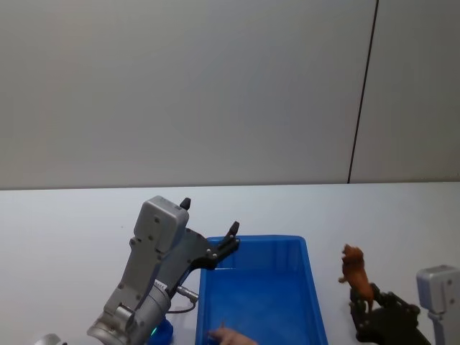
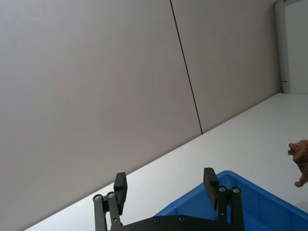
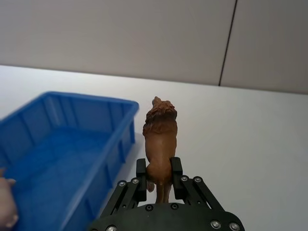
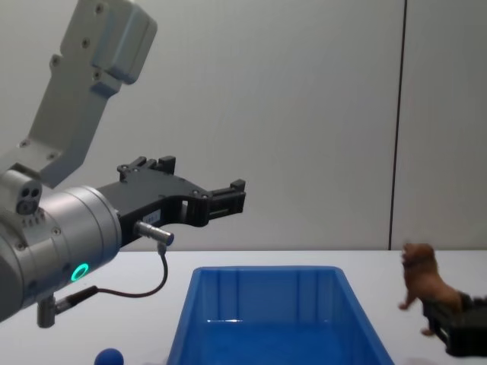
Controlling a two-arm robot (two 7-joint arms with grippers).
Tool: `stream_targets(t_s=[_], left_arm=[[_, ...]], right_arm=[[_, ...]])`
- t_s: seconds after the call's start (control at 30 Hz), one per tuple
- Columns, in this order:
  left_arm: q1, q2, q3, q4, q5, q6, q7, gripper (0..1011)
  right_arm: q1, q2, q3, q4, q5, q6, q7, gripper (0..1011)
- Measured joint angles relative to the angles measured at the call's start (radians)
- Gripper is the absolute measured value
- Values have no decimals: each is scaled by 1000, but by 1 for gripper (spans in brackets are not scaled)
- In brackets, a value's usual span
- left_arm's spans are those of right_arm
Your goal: Pick up the two dolls from the table and place them into the box.
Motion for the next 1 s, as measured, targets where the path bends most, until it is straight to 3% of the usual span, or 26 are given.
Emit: stream_targets(t_s=[0.4, 0.67, 1.0], left_arm=[[0, 0, 0, 0, 0, 0, 0, 1002], [0, 0, 0, 0, 0, 0, 0, 1001], [0, 0, 0, 0, 0, 0, 0, 1001]], right_arm=[[48, -18, -8, -12, 32, -34, 146, 284], [101, -49, -24, 19, 41, -35, 245, 295], [151, -79, -37, 63, 36, -21, 296, 596]])
